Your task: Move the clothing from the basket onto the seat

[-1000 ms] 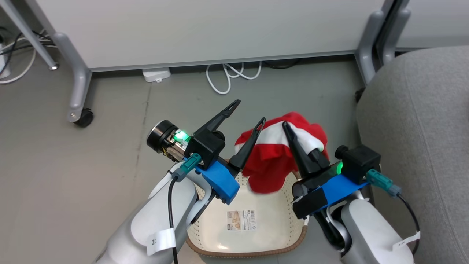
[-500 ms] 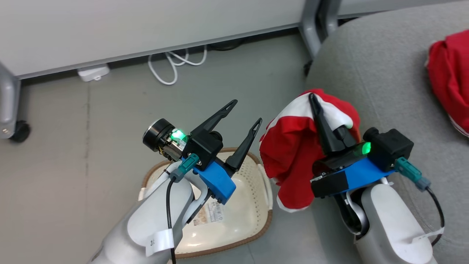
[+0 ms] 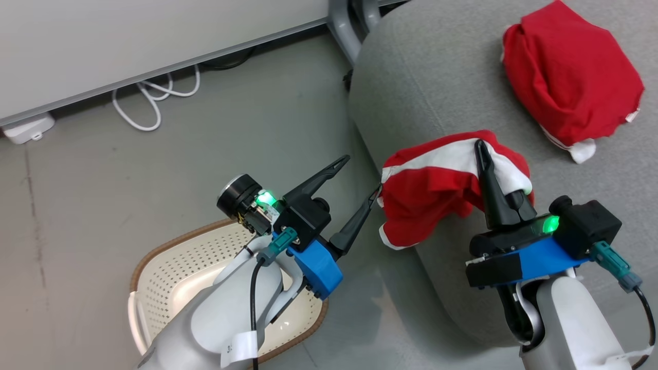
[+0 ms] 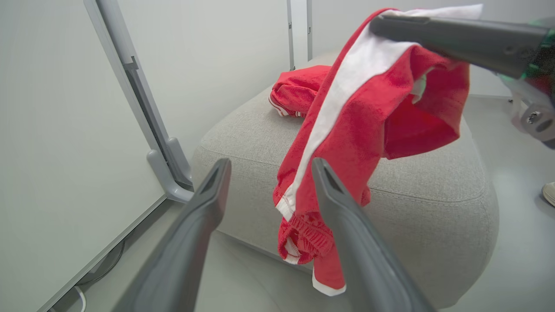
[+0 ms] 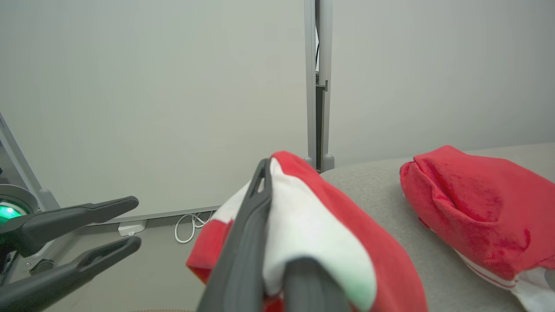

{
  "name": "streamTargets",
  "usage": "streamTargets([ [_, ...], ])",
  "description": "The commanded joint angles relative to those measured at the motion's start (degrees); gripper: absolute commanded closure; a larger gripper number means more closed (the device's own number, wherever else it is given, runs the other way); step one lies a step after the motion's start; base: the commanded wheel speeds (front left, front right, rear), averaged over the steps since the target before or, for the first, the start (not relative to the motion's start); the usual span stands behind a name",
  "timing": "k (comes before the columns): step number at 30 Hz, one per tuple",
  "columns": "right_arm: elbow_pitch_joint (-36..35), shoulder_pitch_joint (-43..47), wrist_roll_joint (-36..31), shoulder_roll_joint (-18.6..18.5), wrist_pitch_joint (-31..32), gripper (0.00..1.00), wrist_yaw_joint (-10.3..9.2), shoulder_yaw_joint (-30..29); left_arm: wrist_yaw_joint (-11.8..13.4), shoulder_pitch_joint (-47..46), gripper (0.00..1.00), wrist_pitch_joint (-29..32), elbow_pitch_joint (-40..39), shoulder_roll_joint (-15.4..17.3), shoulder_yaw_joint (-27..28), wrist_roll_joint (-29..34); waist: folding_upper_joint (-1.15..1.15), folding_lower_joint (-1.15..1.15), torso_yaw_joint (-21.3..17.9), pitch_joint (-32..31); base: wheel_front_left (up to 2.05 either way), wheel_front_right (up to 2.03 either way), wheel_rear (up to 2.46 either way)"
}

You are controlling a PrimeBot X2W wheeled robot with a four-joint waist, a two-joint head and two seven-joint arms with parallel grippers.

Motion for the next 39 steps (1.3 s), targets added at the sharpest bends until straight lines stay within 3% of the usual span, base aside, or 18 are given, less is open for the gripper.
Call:
streamTargets([
  [1, -0.6, 1.1, -0.4, 0.1, -0.2, 1.00, 0.01, -0.2, 0.0, -0.1, 0.00, -0.3, 0.0, 0.0, -0.3, -0.4, 0.00, 0.00, -1.8, 0.0, 0.00, 0.00, 0.00],
  [16, -2.2, 1.3, -0.4, 0.3, -0.2, 1.00, 0.01, -0.9, 0.0, -0.2, 0.00, -0.3, -0.3, 0.5, -0.9, -0.6, 0.00, 0.00, -3.4, 0.0, 0.00, 0.00, 0.00],
  [22, -3.9, -5.5, -0.7, 0.3, -0.2, 1.00, 0.01, -2.5, 0.3, -2.1, 0.00, -0.3, -1.5, 1.5, -0.1, 0.4, 0.00, 0.00, -2.4, 3.6, 0.00, 0.00, 0.00],
  [28, -6.4, -18.5, -1.5, -0.7, -0.2, 1.00, 0.01, -8.7, 0.5, -5.2, 0.00, 0.0, -3.2, 2.8, 0.2, 1.7, 0.00, 0.00, -0.8, 10.7, 0.00, 0.00, 0.00],
  [34, -10.3, -32.8, -2.6, -5.4, -0.2, 1.00, 0.01, -19.4, 0.5, -9.4, 0.00, 1.1, -5.9, 5.0, 0.4, 3.1, 0.00, 0.00, 0.4, 20.2, 0.00, 0.00, 0.00],
  [38, -10.7, -39.4, -3.3, -11.2, -0.2, 1.00, 0.01, -25.9, 0.8, -11.3, 0.00, 1.6, -7.6, 6.6, 0.7, 3.7, 0.00, 0.00, 0.2, 25.0, 0.00, 0.00, 0.00],
  [39, -9.6, -41.5, -2.8, -15.1, -0.2, 1.00, 0.01, -29.1, 0.9, -11.9, 0.00, 1.9, -8.3, 7.2, 0.7, 4.0, 0.00, 0.00, -0.3, 26.9, 0.00, 0.00, 0.00],
])
